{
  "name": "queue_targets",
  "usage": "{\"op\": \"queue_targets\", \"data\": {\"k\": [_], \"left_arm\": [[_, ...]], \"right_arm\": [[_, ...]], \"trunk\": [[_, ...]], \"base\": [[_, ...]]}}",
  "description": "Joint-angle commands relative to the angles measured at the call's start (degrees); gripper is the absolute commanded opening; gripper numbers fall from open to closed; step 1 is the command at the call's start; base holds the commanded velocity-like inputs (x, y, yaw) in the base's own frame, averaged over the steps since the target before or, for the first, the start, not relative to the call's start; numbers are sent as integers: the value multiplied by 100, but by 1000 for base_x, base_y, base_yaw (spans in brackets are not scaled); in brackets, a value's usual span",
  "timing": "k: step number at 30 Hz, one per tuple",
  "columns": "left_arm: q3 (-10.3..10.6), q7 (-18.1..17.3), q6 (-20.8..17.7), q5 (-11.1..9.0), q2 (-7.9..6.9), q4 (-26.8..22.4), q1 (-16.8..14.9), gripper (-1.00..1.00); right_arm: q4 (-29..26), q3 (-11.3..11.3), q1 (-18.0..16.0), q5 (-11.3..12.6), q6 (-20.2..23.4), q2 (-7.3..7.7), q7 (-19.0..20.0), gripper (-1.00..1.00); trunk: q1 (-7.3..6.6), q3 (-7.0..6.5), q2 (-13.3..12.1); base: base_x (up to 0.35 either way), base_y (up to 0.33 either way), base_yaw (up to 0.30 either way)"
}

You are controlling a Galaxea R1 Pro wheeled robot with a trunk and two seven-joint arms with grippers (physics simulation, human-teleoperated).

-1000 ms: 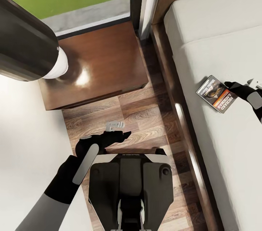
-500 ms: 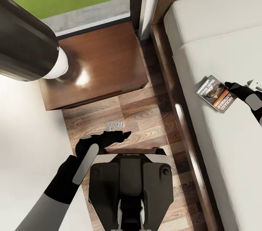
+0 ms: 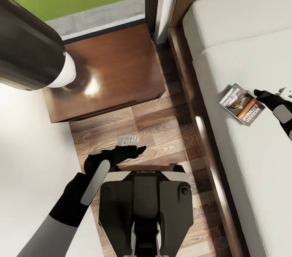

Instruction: In the bedroom, move the book from the bed onto either nightstand, and place the two sandals side by side next to the bed.

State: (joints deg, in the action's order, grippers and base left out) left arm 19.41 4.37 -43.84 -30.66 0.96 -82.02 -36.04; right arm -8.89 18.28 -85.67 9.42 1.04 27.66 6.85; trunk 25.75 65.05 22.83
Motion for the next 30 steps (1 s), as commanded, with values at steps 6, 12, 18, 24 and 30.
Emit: {"op": "queue_targets", "data": {"k": [6, 12, 18, 24, 30], "left_arm": [[2, 46, -21, -66, 1, -7, -1, 100], [-5, 46, -22, -86, 1, -14, -3, 100], [-7, 46, -21, -89, 1, -11, -2, 100], [-7, 52, -22, -84, -8, -7, -1, 100], [-7, 55, -23, -73, -8, 13, -3, 100]], "right_arm": [[-8, -11, -2, 59, -17, 38, 19, 100], [-503, -11, -2, 56, 84, 55, 42, 100], [-1183, -13, -2, 45, 1054, 84, 71, 100], [-3244, -22, 237, -54, 3480, 181, 184, 100], [-5663, -17, 1282, -19, 5162, 158, 727, 100]], "trunk": [[4, 6, 9], [4, 6, 9], [4, 6, 9], [4, -32, 9], [4, -85, 9]], "base": [[0, 0, 0], [0, 0, 0], [0, 0, 0], [0, 0, -48], [0, 0, -73]]}}
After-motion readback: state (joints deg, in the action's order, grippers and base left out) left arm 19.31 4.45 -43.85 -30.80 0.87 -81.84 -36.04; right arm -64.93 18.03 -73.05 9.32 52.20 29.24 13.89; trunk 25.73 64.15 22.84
